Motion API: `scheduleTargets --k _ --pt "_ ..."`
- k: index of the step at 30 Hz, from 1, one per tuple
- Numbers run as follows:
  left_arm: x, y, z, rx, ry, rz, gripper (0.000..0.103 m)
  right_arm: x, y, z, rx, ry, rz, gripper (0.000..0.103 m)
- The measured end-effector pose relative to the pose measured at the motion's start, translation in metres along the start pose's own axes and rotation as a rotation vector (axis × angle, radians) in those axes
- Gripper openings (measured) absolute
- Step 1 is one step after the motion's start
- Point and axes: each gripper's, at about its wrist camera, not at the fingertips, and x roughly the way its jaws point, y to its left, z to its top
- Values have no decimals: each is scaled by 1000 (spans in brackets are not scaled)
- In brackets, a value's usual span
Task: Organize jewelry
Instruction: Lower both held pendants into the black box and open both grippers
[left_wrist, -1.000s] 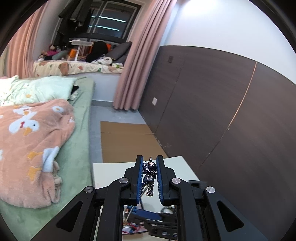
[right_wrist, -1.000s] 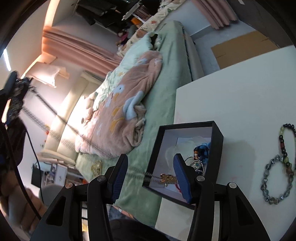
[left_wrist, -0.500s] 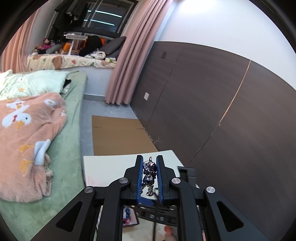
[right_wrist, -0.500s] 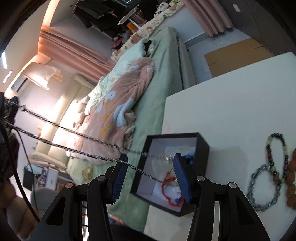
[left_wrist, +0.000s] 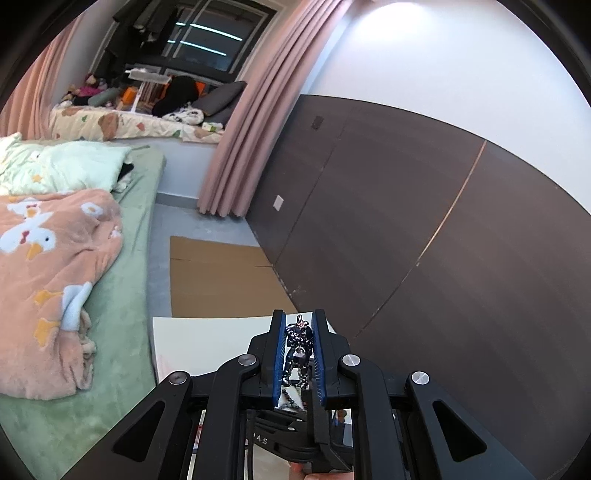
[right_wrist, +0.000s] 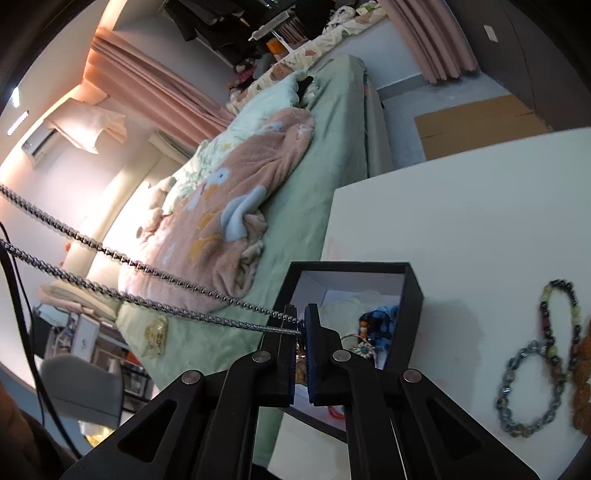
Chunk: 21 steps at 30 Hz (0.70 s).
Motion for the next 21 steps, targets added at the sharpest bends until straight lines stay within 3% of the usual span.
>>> scheduleTargets --k 4,6,8,12,18,20,21 --pt "1 7 -2 -27 -5 13 14 4 5 -2 -33 16 -40 5" --pt "2 9 -3 -31 -9 8 7 10 2 -5 -28 50 -69 5" --pt "2 8 -1 -27 -19 12 6 23 -8 -9 -4 108 -145 1" --pt "5 16 3 -42 -27 32 6 21 -14 -8 27 117 -125 2" --pt "15 38 -2 -87 -16 72 6 10 -14 -8 56 122 -80 17" --pt "18 43 -4 -93 -11 82 6 0 -10 -6 43 100 -80 39" --pt "20 45 -6 -93 -7 89 6 -4 -8 -5 42 90 -82 44"
